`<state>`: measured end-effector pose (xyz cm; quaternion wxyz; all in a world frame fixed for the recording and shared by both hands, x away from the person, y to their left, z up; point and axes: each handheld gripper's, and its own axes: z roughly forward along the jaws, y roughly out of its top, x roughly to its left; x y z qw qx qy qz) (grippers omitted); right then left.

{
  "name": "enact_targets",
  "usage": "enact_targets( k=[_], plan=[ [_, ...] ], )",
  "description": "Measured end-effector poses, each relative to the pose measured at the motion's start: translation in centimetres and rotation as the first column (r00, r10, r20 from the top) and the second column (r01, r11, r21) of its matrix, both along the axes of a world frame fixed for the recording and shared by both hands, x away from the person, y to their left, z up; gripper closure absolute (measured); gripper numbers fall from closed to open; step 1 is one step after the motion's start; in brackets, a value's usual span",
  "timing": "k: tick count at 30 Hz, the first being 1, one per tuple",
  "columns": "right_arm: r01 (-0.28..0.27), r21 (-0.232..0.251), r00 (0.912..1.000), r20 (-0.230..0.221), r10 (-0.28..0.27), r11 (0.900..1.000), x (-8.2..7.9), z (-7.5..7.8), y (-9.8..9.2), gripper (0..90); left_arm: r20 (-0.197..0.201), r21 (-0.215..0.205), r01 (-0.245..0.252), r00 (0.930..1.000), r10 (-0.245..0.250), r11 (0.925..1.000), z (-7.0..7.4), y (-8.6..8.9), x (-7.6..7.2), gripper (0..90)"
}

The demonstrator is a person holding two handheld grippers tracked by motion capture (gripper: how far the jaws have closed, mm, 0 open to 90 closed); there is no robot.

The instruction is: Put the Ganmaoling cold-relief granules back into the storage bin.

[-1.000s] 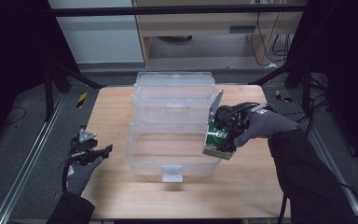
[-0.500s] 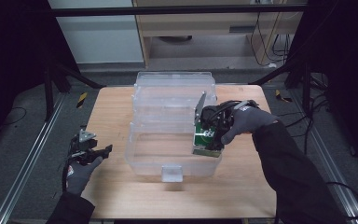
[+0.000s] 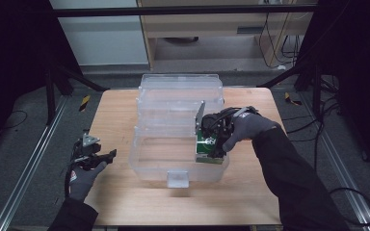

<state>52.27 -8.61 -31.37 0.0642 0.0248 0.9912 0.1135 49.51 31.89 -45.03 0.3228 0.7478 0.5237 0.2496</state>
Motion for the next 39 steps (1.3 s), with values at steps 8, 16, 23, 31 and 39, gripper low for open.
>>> enact_targets(
  k=[8, 16, 23, 31, 39],
  plan=[
    [0.025, -0.006, 0.9997, -0.006, -0.025, 1.000, 0.3, -1.2, -0.5, 17.4, -0.003, 0.002, 0.001, 1.0000, -0.001, 1.0000, -0.1, 0.0, 0.0, 31.7],
    [0.017, -0.008, 0.9998, -0.009, -0.017, 1.000, 0.3, -2.1, -0.8, 17.4, -0.008, 0.004, 0.001, 1.0000, -0.001, 1.0000, -0.2, -0.1, 0.1, 31.6],
    [-0.003, -0.037, 1.0000, 0.000, 0.003, 0.999, 0.5, -2.9, -0.4, 17.4, -0.010, 0.004, 0.000, 1.0000, 0.000, 1.0000, -0.2, 0.0, 0.1, 31.4],
    [-0.019, -0.063, 0.9997, 0.012, 0.020, 0.998, 0.5, -3.8, -0.1, 17.5, -0.011, 0.007, 0.002, 0.9999, -0.002, 1.0000, -0.3, -0.1, 0.1, 31.4],
    [-0.047, -0.084, 0.9987, 0.015, 0.049, 0.995, 0.5, -4.3, 0.0, 17.5, -0.012, 0.008, 0.001, 0.9999, -0.001, 1.0000, -0.3, -0.1, 0.1, 31.3]
  ],
)
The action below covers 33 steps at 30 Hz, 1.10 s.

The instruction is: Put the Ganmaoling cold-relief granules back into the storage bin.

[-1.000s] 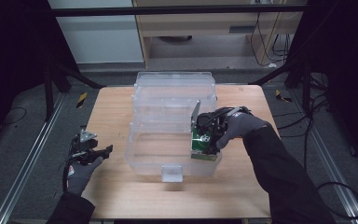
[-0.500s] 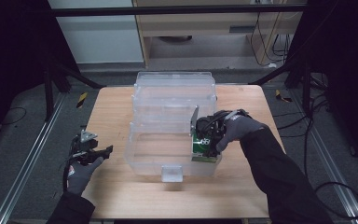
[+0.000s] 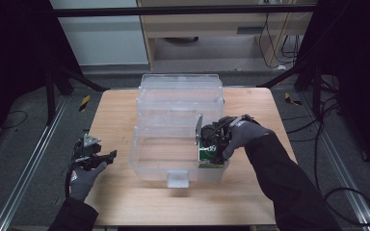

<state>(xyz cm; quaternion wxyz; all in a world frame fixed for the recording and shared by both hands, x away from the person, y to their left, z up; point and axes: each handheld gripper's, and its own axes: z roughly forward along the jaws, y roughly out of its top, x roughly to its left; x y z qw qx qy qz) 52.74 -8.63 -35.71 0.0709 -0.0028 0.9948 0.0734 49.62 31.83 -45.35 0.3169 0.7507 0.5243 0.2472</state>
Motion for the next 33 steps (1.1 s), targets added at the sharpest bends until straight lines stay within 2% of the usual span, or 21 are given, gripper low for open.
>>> enact_targets(
  k=[9, 17, 24, 33],
  plan=[
    [0.001, 0.039, 0.9998, -0.019, 0.000, 0.999, -0.1, -0.7, -0.3, 17.4, -0.004, 0.004, 0.002, 1.0000, -0.002, 1.0000, -0.1, -0.1, 0.0, 31.2],
    [0.007, 0.011, 0.9992, -0.039, -0.006, 1.000, 0.1, -1.4, 0.1, 17.1, -0.004, 0.001, -0.001, 1.0000, 0.001, 1.0000, -0.1, 0.1, 0.0, 31.1],
    [0.009, 0.007, 0.9997, -0.024, -0.009, 1.000, 0.0, -1.9, 0.2, 16.6, -0.007, 0.005, 0.002, 1.0000, -0.002, 1.0000, -0.2, -0.1, 0.1, 31.0],
    [0.037, 0.007, 0.9992, -0.012, -0.037, 0.999, -0.2, -2.0, 0.0, 15.9, -0.007, 0.005, 0.001, 1.0000, -0.001, 1.0000, -0.2, -0.1, 0.0, 31.0]
  ],
)
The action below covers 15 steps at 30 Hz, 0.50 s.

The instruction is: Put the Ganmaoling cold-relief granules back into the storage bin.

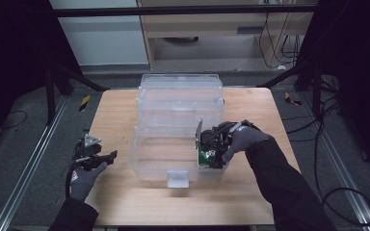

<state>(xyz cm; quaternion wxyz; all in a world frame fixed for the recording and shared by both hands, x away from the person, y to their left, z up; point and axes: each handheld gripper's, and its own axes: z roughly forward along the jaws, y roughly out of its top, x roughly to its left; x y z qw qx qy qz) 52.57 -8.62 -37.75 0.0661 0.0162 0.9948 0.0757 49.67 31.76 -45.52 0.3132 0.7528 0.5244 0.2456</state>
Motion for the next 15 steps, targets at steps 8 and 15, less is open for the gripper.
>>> enact_targets(
  k=[8, 15],
  plan=[
    [0.025, 0.052, 0.9996, 0.012, -0.026, 0.998, -0.1, 1.1, -0.5, 16.7, 0.000, -0.001, -0.002, 1.0000, 0.002, 1.0000, 0.0, 0.0, 0.0, 30.9],
    [0.077, 0.141, 0.9962, 0.030, -0.082, 0.987, -0.9, 2.5, -1.6, 20.5, 0.002, -0.002, -0.003, 1.0000, 0.003, 1.0000, 0.1, 0.1, 0.0, 31.0]
  ],
)
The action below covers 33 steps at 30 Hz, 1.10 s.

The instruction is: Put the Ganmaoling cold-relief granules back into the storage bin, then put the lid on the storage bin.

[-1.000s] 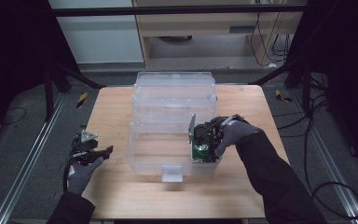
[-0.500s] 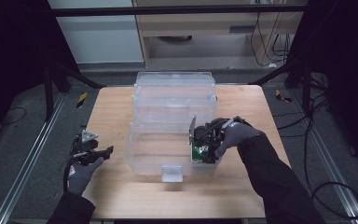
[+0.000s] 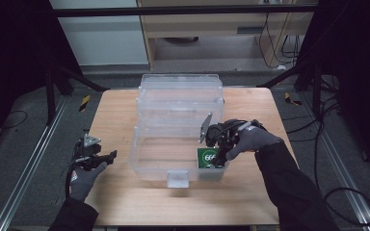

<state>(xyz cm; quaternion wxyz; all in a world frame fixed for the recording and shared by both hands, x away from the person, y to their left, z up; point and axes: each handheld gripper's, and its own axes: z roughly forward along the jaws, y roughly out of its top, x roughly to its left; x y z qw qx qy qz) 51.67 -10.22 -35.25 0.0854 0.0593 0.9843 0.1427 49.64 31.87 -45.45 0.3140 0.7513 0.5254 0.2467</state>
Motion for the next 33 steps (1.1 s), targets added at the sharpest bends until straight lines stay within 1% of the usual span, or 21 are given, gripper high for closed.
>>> enact_targets(
  k=[1, 3, 4, 5, 6, 7, 8, 9, 10, 11, 12, 13, 14, 16, 21, 23, 24, 26, 29, 32, 33],
  plan=[
    [0.015, 0.013, 0.9999, -0.006, -0.015, 1.000, -0.2, 0.2, -0.2, 20.8, 0.001, -0.001, 0.000, 1.0000, 0.000, 1.0000, 0.0, 0.0, 0.0, 31.0],
    [0.016, 0.023, 0.9997, 0.018, -0.017, 1.000, -0.6, 0.5, -0.5, 20.9, 0.002, -0.001, -0.002, 1.0000, 0.002, 1.0000, 0.0, 0.0, 0.0, 30.9],
    [0.016, 0.023, 0.9997, 0.018, -0.017, 1.000, -0.6, 0.5, -0.5, 20.9, 0.002, -0.001, -0.002, 1.0000, 0.002, 1.0000, 0.0, 0.0, 0.0, 30.9],
    [0.019, 0.043, 0.9995, 0.025, -0.020, 0.999, -0.9, 0.9, -0.8, 20.9, 0.002, 0.000, -0.002, 1.0000, 0.002, 1.0000, 0.0, 0.0, 0.0, 30.9],
    [0.023, 0.053, 0.9991, 0.034, -0.025, 0.998, -1.0, 1.0, -0.9, 21.1, 0.002, 0.000, 0.000, 1.0000, 0.000, 1.0000, 0.0, -0.1, 0.0, 30.9],
    [0.023, 0.053, 0.9991, 0.034, -0.025, 0.998, -1.0, 1.0, -0.9, 21.1, 0.002, 0.000, 0.000, 1.0000, 0.000, 1.0000, 0.0, -0.1, 0.0, 30.9],
    [0.032, 0.075, 0.9986, 0.041, -0.035, 0.997, -1.4, 1.5, -1.1, 21.3, 0.002, 0.000, 0.001, 1.0000, -0.001, 1.0000, 0.0, -0.1, 0.0, 30.9],
    [0.032, 0.075, 0.9986, 0.041, -0.035, 0.997, -1.4, 1.5, -1.1, 21.3, 0.002, -0.002, 0.001, 1.0000, -0.001, 1.0000, 0.0, -0.1, 0.0, 30.9],
    [0.036, 0.101, 0.9981, 0.047, -0.041, 0.994, -1.7, 1.9, -1.2, 22.2, 0.003, -0.003, 0.002, 1.0000, -0.002, 1.0000, 0.0, -0.1, -0.1, 31.0],
    [0.036, 0.101, 0.9981, 0.047, -0.041, 0.994, -1.7, 1.9, -1.2, 22.2, 0.003, -0.003, 0.002, 1.0000, -0.002, 1.0000, 0.0, -0.1, -0.1, 31.0],
    [0.043, 0.129, 0.9982, 0.035, -0.048, 0.991, -1.9, 2.0, -1.3, 23.5, 0.002, -0.003, 0.003, 1.0000, -0.003, 1.0000, 0.0, -0.1, -0.1, 31.0],
    [0.055, 0.177, 0.9980, 0.020, -0.060, 0.983, -2.1, 2.2, -1.5, 25.2, 0.000, -0.005, 0.004, 1.0000, -0.004, 1.0000, -0.1, -0.1, -0.1, 31.0],
    [0.055, 0.177, 0.9980, 0.020, -0.060, 0.983, -2.1, 2.2, -1.5, 25.2, 0.000, -0.005, 0.004, 1.0000, -0.004, 1.0000, -0.1, -0.1, -0.1, 31.0],
    [0.061, 0.212, 0.9975, 0.021, -0.067, 0.975, -2.4, 2.1, -1.7, 25.9, -0.001, -0.007, 0.005, 1.0000, -0.005, 1.0000, -0.1, -0.2, -0.1, 31.0],
    [0.064, 0.223, 0.9976, 0.009, -0.068, 0.973, -2.8, 1.5, -1.8, 27.6, 0.003, -0.004, 0.007, 1.0000, -0.007, 1.0000, 0.0, -0.3, -0.1, 31.0],
    [0.073, 0.233, 0.9973, -0.004, -0.074, 0.970, -2.9, 1.2, -1.8, 28.3, 0.003, -0.004, 0.008, 1.0000, -0.008, 1.0000, 0.0, -0.4, -0.1, 31.0],
    [0.075, 0.241, 0.9971, -0.011, -0.075, 0.968, -3.0, 0.7, -1.8, 29.2, 0.002, -0.004, 0.010, 0.9999, -0.010, 0.9999, -0.1, -0.4, -0.1, 31.0],
    [0.078, 0.245, 0.9969, -0.019, -0.076, 0.966, -3.0, 0.3, -1.8, 30.2, -0.002, -0.002, 0.011, 0.9999, -0.011, 0.9999, -0.2, -0.4, -0.1, 31.0],
    [0.080, 0.244, 0.9967, -0.029, -0.075, 0.966, -3.1, -0.1, -1.7, 30.6, -0.004, -0.001, 0.011, 0.9999, -0.011, 0.9999, -0.2, -0.4, -0.1, 31.0],
    [0.073, 0.217, 0.9973, -0.015, -0.071, 0.974, -3.3, -0.6, -1.1, 30.8, -0.002, -0.004, 0.010, 0.9999, -0.010, 0.9999, -0.2, -0.4, 0.0, 31.0],
    [0.068, 0.220, 0.9977, -0.014, -0.066, 0.973, -3.3, -0.6, -1.0, 30.7, -0.002, -0.004, 0.010, 1.0000, -0.010, 0.9999, -0.2, -0.4, 0.0, 31.0]
  ],
)
